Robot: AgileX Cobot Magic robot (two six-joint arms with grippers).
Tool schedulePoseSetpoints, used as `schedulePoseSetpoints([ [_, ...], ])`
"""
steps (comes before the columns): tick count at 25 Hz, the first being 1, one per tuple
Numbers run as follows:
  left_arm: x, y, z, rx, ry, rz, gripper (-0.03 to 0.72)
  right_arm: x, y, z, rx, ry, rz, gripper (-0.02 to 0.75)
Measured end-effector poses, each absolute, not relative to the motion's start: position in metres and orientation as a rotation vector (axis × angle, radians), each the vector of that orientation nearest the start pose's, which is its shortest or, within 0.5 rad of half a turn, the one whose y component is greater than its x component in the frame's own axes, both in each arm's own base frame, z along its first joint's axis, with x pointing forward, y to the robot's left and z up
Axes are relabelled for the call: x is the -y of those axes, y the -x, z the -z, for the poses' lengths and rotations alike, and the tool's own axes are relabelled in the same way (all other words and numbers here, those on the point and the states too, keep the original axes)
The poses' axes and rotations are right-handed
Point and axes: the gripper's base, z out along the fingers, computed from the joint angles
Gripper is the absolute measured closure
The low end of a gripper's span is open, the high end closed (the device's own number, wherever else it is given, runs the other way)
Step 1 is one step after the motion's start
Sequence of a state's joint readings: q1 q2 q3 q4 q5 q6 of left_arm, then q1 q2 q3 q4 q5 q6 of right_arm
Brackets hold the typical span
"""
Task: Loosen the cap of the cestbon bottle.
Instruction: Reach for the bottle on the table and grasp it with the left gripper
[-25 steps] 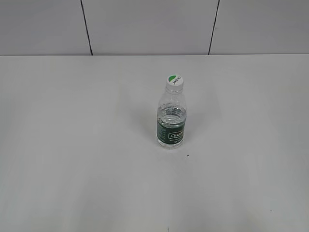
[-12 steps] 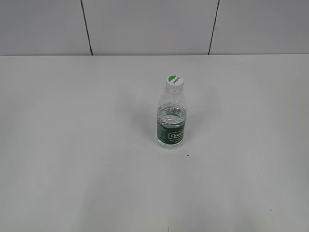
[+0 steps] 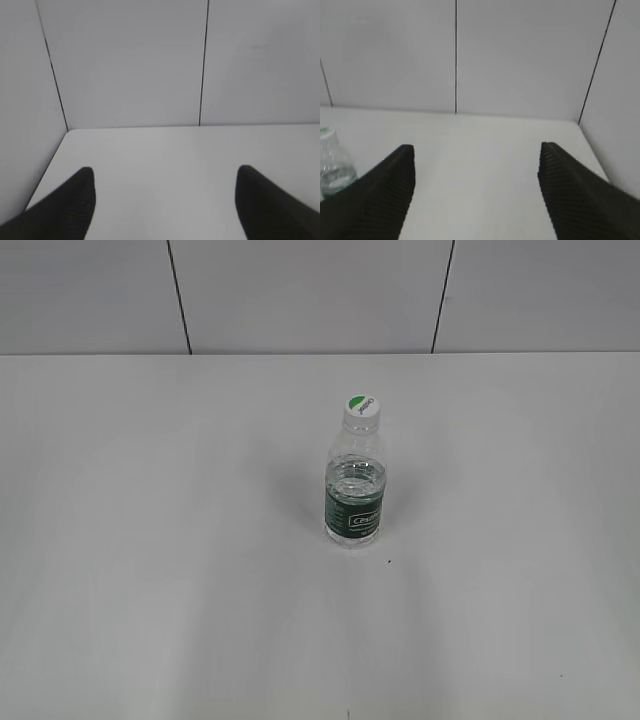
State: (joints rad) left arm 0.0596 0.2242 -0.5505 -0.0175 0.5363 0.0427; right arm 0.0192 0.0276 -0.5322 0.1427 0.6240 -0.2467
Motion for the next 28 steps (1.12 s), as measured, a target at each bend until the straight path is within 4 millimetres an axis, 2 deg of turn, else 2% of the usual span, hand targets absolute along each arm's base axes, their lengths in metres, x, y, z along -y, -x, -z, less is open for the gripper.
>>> schedulePoseSetpoints([
  [4, 0.0, -0.068, -0.34, -1.62, -0.013, -0.025, 0.164, -0.005, -0.01, -0.333, -1.432, 0.149, 0.046, 0.151],
  [8, 0.004, -0.095, -0.329, -1.61, -0.057, 0.017, 0.164, -0.004, -0.02, -0.337, -1.387, 0.133, 0.054, 0.151],
  [12, 0.009, -0.118, -0.313, -1.642, -0.096, 0.023, 0.164, -0.004, -0.04, -0.34, -1.42, 0.126, 0.056, 0.151],
  [21, 0.013, -0.162, -0.297, -1.636, -0.115, 0.017, 0.164, -0.002, -0.095, -0.344, -1.438, 0.099, 0.079, 0.151],
  [24, 0.015, -0.184, -0.281, -1.691, -0.119, 0.018, 0.164, -0.001, -0.112, -0.344, -1.424, 0.082, 0.084, 0.151],
  [28, 0.018, -0.203, -0.271, -1.673, -0.117, 0.037, 0.164, 0.0, -0.128, -0.344, -1.406, 0.082, 0.105, 0.151],
])
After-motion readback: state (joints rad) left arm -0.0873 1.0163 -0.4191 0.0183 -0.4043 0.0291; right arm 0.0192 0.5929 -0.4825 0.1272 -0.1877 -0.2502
